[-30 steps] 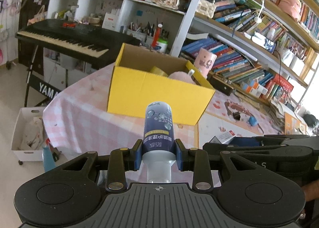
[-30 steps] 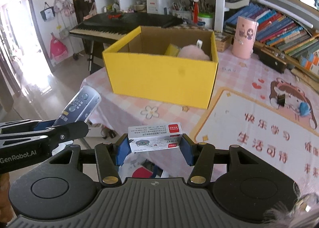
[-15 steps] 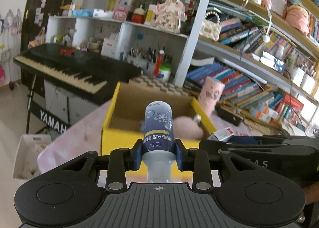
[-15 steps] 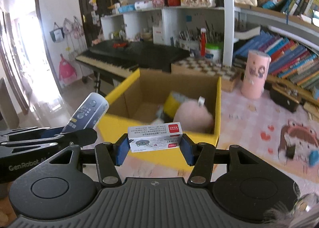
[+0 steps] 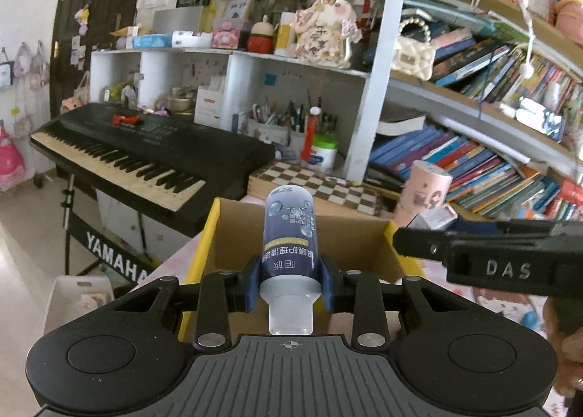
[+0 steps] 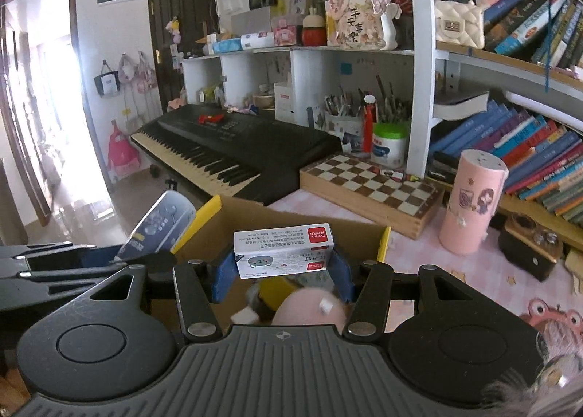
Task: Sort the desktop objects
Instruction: 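Carry the bottle and white box with both tools over the yellow box, then lower both tools into the box and open them, releasing bottle and box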
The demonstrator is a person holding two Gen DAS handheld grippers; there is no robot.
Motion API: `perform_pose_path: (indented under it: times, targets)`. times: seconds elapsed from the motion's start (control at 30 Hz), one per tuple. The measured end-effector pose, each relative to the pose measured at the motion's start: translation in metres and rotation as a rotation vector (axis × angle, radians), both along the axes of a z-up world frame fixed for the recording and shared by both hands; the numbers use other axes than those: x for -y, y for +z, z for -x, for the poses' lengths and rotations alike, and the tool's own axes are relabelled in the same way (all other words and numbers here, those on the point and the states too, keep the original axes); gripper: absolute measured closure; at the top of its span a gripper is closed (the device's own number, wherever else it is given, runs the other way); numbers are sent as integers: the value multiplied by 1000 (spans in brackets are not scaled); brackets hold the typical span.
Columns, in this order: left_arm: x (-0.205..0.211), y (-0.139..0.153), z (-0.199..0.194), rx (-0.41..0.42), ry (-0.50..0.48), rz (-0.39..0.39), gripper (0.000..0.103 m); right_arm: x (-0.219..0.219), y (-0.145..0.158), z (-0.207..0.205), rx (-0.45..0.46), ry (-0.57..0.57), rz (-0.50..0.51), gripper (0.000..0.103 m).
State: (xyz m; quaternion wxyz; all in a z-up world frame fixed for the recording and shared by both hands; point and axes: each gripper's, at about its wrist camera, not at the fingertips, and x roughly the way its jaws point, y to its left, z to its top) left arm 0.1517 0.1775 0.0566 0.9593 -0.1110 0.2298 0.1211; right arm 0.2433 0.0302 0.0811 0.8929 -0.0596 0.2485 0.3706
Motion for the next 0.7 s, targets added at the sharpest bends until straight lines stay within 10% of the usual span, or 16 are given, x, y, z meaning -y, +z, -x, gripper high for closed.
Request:
perform_pose_path:
  times: [0.7]
  targets:
    - [-14,-62,-70,-285,7,-34,72,-139,-54,-91,-138,243,189,51]
